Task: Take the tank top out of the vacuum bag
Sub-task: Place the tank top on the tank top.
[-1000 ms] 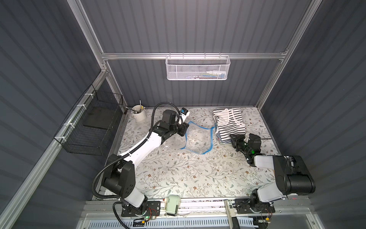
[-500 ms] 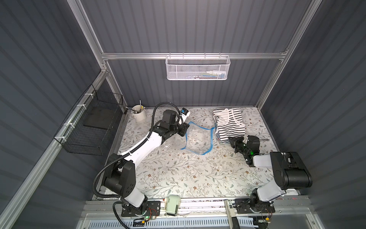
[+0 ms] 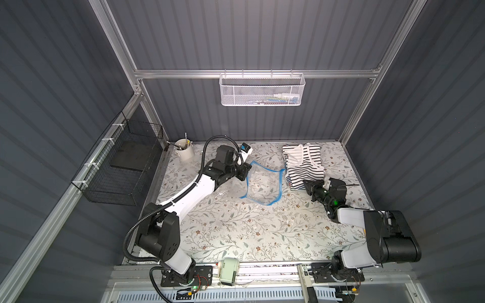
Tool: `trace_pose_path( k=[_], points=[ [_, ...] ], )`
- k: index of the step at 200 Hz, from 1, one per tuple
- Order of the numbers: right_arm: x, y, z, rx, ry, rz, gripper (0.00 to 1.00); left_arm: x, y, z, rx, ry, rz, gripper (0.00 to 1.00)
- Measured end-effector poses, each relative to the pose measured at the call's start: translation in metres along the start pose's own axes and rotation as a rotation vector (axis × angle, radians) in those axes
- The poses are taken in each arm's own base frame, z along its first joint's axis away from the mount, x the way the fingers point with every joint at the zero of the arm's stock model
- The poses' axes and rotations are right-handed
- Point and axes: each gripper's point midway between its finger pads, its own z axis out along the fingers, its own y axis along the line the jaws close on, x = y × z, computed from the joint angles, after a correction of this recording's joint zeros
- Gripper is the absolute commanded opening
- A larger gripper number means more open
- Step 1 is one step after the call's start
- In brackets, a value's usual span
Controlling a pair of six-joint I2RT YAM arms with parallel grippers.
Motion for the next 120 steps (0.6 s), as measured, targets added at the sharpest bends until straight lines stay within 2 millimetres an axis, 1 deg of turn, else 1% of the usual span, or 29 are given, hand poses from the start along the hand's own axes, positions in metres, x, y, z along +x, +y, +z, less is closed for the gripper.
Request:
trace_pose_path(
  k=[8, 15, 29, 45, 61, 80, 93, 108, 120],
  points=[
    [0.001, -0.001, -0.001, 0.01, 0.0, -0.003, 0.12, 0.0, 0.0, 0.0, 0.0, 0.0, 0.0, 0.0],
    [0.001, -0.003, -0.002, 0.02, -0.001, -0.005, 0.15, 0.0, -0.001, 0.0, 0.002, 0.0, 0.001, 0.0],
    [0.002, -0.009, -0.002, 0.043, 0.002, -0.004, 0.31, 0.0, -0.001, 0.0, 0.002, 0.0, 0.001, 0.0],
    [0.004, -0.016, -0.002, 0.072, 0.007, -0.015, 0.37, 0.0, -0.001, 0.0, 0.002, 0.0, 0.001, 0.0],
    [0.004, -0.022, -0.003, 0.095, 0.009, -0.015, 0.49, 0.0, -0.001, 0.0, 0.002, 0.001, 0.001, 0.0],
    [0.007, -0.028, -0.007, 0.124, 0.014, -0.023, 0.57, 0.0, -0.003, 0.001, 0.006, 0.002, 0.003, 0.0],
    [0.009, -0.029, -0.013, 0.139, 0.016, -0.033, 0.59, 0.001, -0.004, 0.001, 0.007, 0.004, 0.003, 0.0],
    [0.009, -0.028, -0.023, 0.141, 0.006, -0.048, 0.65, 0.001, -0.004, 0.001, 0.007, 0.004, 0.003, 0.0],
    [0.003, -0.031, -0.034, 0.146, -0.024, -0.055, 0.7, 0.001, -0.004, 0.001, 0.007, 0.004, 0.003, 0.0]
  ],
)
